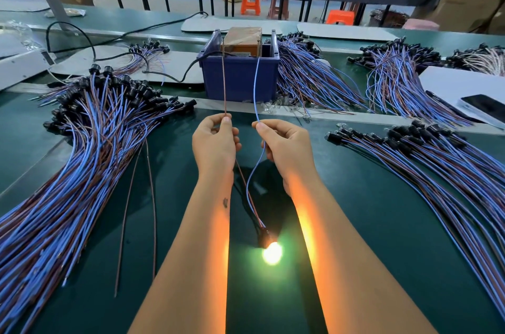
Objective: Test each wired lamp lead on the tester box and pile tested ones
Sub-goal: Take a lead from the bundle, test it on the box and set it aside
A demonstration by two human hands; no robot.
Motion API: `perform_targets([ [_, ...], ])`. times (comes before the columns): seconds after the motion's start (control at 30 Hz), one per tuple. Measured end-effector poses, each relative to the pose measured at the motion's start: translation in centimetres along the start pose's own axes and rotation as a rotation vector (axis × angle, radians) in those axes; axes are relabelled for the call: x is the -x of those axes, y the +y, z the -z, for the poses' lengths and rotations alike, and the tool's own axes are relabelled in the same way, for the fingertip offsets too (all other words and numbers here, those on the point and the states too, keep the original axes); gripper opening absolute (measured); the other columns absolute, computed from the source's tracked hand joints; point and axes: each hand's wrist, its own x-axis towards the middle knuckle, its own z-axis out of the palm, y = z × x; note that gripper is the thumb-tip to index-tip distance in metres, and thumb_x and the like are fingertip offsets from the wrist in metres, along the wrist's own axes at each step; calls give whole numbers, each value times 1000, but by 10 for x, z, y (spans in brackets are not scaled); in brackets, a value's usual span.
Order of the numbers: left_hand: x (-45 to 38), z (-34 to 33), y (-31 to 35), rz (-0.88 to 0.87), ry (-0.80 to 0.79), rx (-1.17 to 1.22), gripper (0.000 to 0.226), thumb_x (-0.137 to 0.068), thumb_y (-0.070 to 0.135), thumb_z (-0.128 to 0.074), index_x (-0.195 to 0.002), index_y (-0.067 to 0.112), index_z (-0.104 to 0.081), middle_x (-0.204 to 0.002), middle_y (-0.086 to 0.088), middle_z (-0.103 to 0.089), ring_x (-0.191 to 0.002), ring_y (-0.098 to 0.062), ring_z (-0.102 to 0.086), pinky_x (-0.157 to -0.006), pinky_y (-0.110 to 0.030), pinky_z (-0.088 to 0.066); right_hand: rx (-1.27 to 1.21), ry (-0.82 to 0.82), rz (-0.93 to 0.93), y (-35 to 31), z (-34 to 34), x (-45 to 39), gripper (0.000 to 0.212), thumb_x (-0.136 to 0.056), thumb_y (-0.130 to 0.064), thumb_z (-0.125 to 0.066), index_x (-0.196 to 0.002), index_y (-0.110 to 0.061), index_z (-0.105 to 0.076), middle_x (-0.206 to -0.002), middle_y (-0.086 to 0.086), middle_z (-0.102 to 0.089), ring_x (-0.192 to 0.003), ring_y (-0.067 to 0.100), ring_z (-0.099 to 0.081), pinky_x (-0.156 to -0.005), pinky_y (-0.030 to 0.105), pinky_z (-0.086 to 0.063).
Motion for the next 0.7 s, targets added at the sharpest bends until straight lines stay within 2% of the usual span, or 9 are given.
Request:
perform_targets([
  [0.47, 0, 1, 1, 1, -10, -46, 13, -99, 20, -55, -92, 25, -65, -70, 7, -65, -56, -2, -56, -51, -15, -47, 27, -17, 14, 0, 0, 0, 13, -93, -20, -64, -87, -27, -73, -58, -16, -62, -59, -3, -54, -57, 12, -44],
  [0.6, 3, 1, 3, -8, -130, -62, 13, -96, 22, -59, -89, 26, -69, -65, 12, -68, -53, 3, -55, -52, -14, -43, -7, -62, 40, -1, -1, 2, 11, -92, -15, -65, -89, -17, -75, -58, -13, -60, -60, 2, -51, -59, 16, -43],
  [0.7, 6, 0, 5, -6, -228, -17, 21, -97, 22, -57, -83, 23, -72, -64, 15, -67, -53, 4, -55, -51, -12, -41, 5, -110, 56, -2, -4, 4, 15, -92, -10, -64, -86, -19, -74, -62, 0, -55, -63, 12, -46, -60, 22, -39],
])
